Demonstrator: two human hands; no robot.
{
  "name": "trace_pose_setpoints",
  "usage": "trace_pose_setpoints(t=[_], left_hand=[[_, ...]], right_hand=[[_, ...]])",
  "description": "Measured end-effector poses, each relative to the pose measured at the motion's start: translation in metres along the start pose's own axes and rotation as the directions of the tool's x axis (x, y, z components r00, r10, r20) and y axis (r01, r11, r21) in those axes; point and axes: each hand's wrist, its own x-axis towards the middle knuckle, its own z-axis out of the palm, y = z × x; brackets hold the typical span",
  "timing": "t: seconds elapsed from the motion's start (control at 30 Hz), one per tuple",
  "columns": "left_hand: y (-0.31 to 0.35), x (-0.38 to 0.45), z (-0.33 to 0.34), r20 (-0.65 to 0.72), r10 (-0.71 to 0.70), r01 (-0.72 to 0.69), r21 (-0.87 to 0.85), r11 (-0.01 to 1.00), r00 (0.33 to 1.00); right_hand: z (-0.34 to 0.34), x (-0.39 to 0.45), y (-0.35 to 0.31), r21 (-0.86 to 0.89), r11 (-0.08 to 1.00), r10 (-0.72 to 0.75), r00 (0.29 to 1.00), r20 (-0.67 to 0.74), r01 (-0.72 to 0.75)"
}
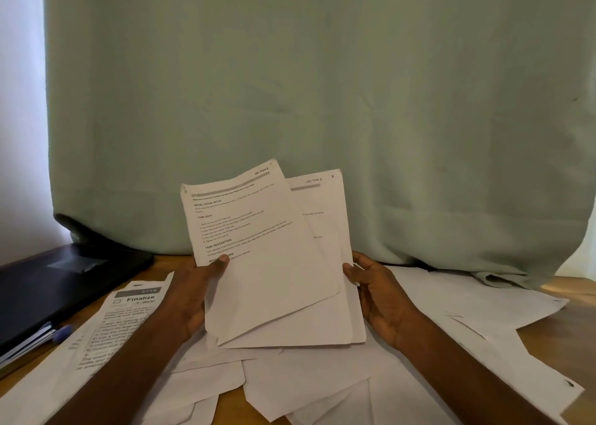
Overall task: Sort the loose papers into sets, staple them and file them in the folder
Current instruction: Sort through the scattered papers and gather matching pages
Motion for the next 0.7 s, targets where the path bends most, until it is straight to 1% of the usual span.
trace_pose_setpoints(t=[0.13, 0.27, 0.43, 0.53, 0.6, 0.63, 0.7], left_hand=[[-0.002, 0.000, 0.001, -0.005, 0.002, -0.002, -0.013, 1.000, 1.000], [-0.001, 0.000, 0.002, -0.011, 0.004, -0.005, -0.040, 0.999, 1.000], [-0.001, -0.003, 0.004, 0.000, 0.036, -0.036, -0.008, 0.999, 0.999], [0.003, -0.004, 0.007, 0.079, 0.067, -0.070, 0.026, 0.997, 0.995], [0.003, -0.005, 0.011, 0.145, 0.068, -0.075, 0.042, 0.996, 0.987], [0.003, -0.006, 0.014, 0.196, 0.065, -0.075, 0.043, 0.996, 0.978], [0.002, -0.008, 0.018, 0.303, 0.061, -0.080, 0.052, 0.995, 0.951]], right_hand=[[0.001, -0.003, -0.001, -0.021, 1.000, 0.017, 1.000, -0.003, -0.017], [0.002, -0.002, -0.003, 0.000, 1.000, 0.030, 0.999, -0.030, -0.030], [0.001, -0.002, -0.001, 0.022, 0.998, 0.053, 0.998, -0.039, -0.052], [-0.001, -0.007, -0.003, -0.019, 0.998, 0.068, 0.997, 0.032, -0.067], [0.002, -0.010, -0.001, -0.068, 0.997, 0.028, 0.996, 0.087, -0.022], [0.004, -0.010, 0.000, -0.088, 0.996, -0.005, 0.997, 0.083, 0.012], [0.010, -0.010, 0.000, -0.122, 0.988, -0.091, 0.996, 0.007, 0.091]])
